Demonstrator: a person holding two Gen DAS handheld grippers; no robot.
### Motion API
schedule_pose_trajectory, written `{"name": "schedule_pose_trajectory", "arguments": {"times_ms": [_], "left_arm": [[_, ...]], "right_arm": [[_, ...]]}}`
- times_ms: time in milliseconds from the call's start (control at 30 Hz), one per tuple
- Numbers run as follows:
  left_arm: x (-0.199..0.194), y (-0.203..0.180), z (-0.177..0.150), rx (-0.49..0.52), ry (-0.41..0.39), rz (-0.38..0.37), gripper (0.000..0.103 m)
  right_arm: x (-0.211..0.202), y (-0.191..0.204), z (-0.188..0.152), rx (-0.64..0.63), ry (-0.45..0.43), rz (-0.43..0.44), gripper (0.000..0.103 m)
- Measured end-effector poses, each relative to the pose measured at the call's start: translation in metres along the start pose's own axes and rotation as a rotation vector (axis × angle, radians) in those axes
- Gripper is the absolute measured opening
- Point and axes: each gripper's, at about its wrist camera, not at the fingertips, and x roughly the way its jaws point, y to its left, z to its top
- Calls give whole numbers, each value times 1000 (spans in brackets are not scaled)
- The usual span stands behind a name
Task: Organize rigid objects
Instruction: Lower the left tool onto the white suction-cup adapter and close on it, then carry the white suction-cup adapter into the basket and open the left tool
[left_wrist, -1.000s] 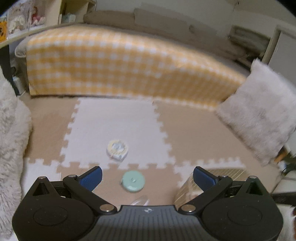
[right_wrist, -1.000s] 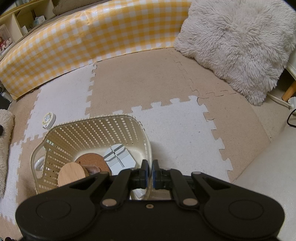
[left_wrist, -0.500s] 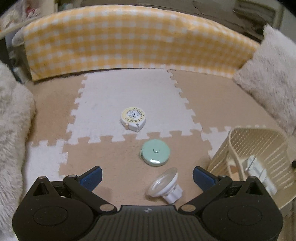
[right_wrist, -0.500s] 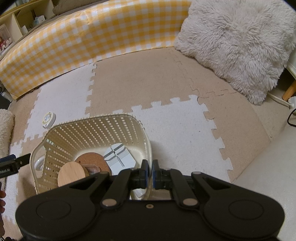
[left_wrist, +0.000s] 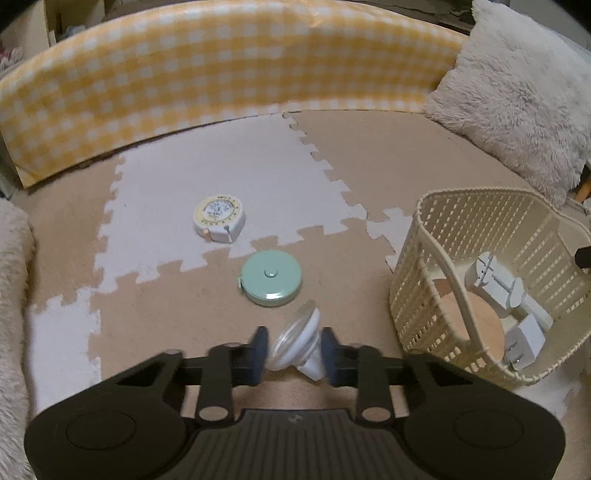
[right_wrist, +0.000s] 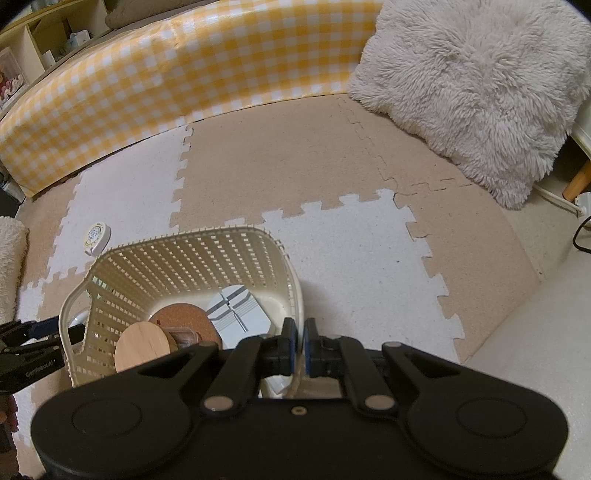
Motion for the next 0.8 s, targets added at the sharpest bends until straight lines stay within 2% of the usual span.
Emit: {"name": "schedule_pose_trajectory", "arguments": {"times_ms": [167, 233, 533, 667, 800], "left_arm": [[1, 7, 0, -55, -1, -48, 19], [0, 10, 0, -86, -7, -67, 10], [-3, 25, 0, -252, -29, -136, 10], [-13, 35, 4, -358, -78, -180, 10], [-33, 37, 15, -401, -163, -216, 10]], "right_arm": [[0, 0, 0, -2, 0, -1, 5], [0, 0, 0, 0, 0, -1, 5], [0, 0, 0, -1, 0, -1, 5], [0, 0, 0, -1, 0, -1, 5], [0, 0, 0, -1, 0, -1, 5]]}}
